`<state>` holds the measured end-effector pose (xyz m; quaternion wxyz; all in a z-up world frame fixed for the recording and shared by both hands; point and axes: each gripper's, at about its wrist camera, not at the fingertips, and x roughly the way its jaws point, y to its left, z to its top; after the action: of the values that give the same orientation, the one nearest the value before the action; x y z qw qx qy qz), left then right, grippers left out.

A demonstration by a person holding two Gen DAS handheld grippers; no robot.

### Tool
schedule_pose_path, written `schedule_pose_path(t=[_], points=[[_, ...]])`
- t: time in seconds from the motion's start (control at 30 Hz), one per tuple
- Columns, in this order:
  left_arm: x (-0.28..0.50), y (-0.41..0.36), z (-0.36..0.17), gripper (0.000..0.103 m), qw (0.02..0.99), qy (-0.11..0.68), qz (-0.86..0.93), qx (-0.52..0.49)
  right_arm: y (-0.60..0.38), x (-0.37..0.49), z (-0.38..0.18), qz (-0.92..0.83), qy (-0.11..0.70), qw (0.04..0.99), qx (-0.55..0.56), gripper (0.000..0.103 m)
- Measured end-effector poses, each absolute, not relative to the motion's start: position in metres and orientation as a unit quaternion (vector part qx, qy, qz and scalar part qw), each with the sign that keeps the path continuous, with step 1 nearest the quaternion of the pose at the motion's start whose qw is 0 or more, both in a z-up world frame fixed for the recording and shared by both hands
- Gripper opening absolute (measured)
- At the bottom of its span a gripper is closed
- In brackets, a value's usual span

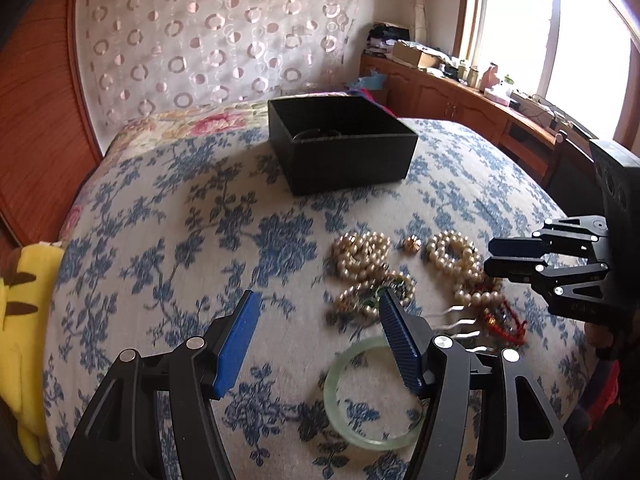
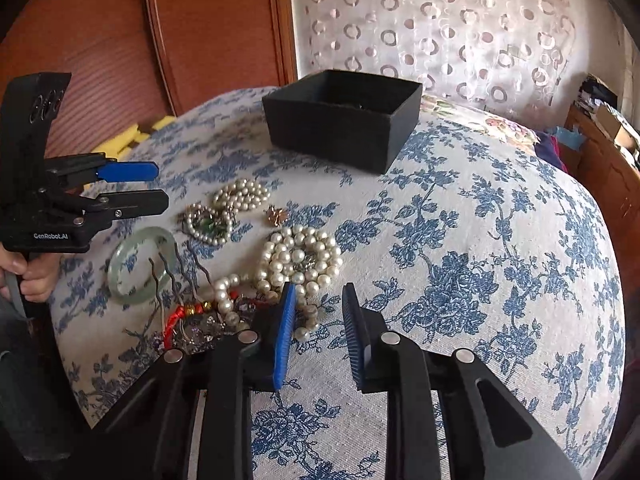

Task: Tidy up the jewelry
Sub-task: 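Move the left tool back over the jade bangle beside the pile, then grasp the green jade bangle with the left tool while the right tool grasps the pearl necklace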

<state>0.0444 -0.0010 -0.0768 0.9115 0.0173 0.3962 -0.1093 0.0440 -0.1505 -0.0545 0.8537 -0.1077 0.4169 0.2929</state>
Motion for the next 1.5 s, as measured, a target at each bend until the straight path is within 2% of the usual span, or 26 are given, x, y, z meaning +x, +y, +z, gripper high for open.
schedule_pose_path(t=[0.17,0.23,0.57,0.73,0.77,0.83,0.87,0.93,1.1,1.5], points=[[0.041,0.003,-0.085,0.060,0.906,0.408,-0.110,0.016,-0.151,0.046,-0.056,0.292,0.420,0.853,-0.106,0.026],[0.038,0.004,-0.089,0.060,0.903,0.414,-0.112,0.016,-0.152,0.045,-0.054,0.291,0.419,0.854,-0.104,0.017],[0.026,0.009,-0.095,0.059,0.898,0.424,-0.118,0.008,-0.163,0.038,-0.048,0.291,0.414,0.857,-0.094,0.017],[0.025,0.004,-0.095,0.039,0.897,0.423,-0.130,0.016,-0.161,0.032,-0.051,0.295,0.417,0.855,-0.090,0.017],[0.025,0.003,-0.095,0.038,0.897,0.423,-0.131,0.018,-0.161,0.032,-0.052,0.295,0.418,0.855,-0.090,0.017],[0.026,0.001,-0.095,0.028,0.898,0.421,-0.129,0.025,-0.161,0.034,-0.053,0.295,0.419,0.854,-0.091,0.017],[0.026,0.001,-0.095,0.027,0.898,0.420,-0.130,0.026,-0.160,0.035,-0.054,0.294,0.420,0.854,-0.091,0.017],[0.025,0.001,-0.096,0.011,0.896,0.421,-0.139,0.022,-0.158,0.038,-0.055,0.295,0.422,0.853,-0.093,0.017],[0.024,0.003,-0.095,0.007,0.898,0.418,-0.131,0.024,-0.150,0.042,-0.057,0.299,0.427,0.846,-0.107,0.017],[0.025,0.003,-0.095,0.008,0.902,0.416,-0.116,0.032,-0.139,0.053,-0.059,0.297,0.428,0.844,-0.127,0.018]])
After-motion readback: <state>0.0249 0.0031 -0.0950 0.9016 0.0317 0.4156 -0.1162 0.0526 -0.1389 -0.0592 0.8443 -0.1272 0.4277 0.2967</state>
